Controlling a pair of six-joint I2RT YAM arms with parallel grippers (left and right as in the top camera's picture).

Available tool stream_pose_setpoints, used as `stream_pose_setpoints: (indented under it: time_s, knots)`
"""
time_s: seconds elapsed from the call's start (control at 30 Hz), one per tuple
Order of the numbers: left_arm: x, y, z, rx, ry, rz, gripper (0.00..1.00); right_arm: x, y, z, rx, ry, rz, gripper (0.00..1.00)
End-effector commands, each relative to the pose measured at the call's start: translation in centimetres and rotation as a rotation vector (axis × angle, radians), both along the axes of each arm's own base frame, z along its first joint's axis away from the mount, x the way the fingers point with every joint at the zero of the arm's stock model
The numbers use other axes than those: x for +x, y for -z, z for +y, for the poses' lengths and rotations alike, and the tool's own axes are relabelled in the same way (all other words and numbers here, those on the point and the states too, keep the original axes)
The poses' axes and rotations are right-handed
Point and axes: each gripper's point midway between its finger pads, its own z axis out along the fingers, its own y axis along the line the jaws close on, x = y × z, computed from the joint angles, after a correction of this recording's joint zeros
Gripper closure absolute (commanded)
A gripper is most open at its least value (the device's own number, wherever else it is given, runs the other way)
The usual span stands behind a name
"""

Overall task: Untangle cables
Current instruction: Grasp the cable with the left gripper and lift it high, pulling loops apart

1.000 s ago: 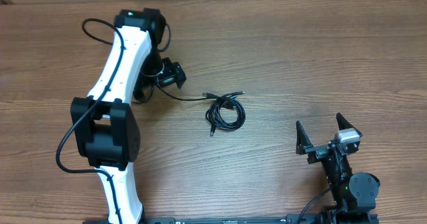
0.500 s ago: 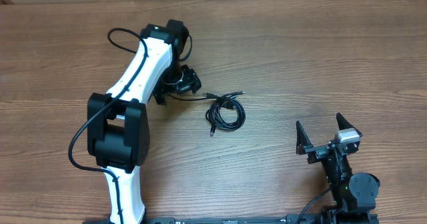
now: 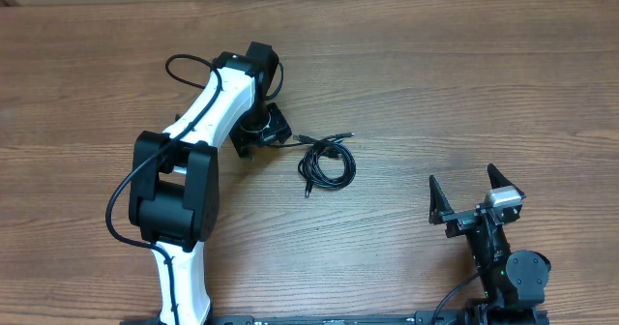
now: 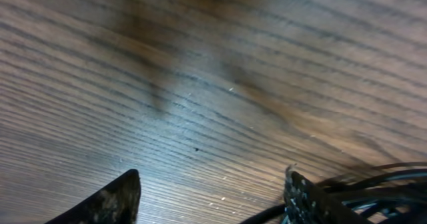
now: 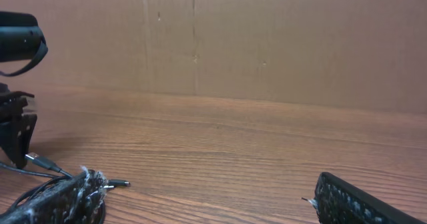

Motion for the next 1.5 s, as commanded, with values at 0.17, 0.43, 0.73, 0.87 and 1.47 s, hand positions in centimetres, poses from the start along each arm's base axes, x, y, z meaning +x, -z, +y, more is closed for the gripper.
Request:
stream_pose_setpoints:
  time_s: [0.17, 0.43, 0.73, 0.87, 1.47]
  knots:
    - [0.0, -0.3, 0.2, -0.004, -0.016, -0.005, 0.63, 0.0, 0.2, 0.0, -0.001, 0.004, -0.003, 0.0]
    - [1.7, -5.0, -1.4, -0.201, 0.068, -0.034, 0.96, 0.0, 0.2, 0.0, -0.001, 0.004, -0.003, 0.0]
    - [4.9, -17.3, -1.8, -0.348, 0.109, -0.228, 0.96, 0.0, 0.2, 0.0, -0.001, 0.004, -0.003, 0.0]
    - [5.7, -25.6, -3.6, -0.475, 0.2, -0.442, 0.96, 0.0, 0.2, 0.0, -0.001, 0.004, -0.003, 0.0]
    - [-0.3, -47.8, -7.1, -0.761, 0.54, -1.126, 0.96, 0.0, 0.2, 0.0, -0.001, 0.004, -0.003, 0.0]
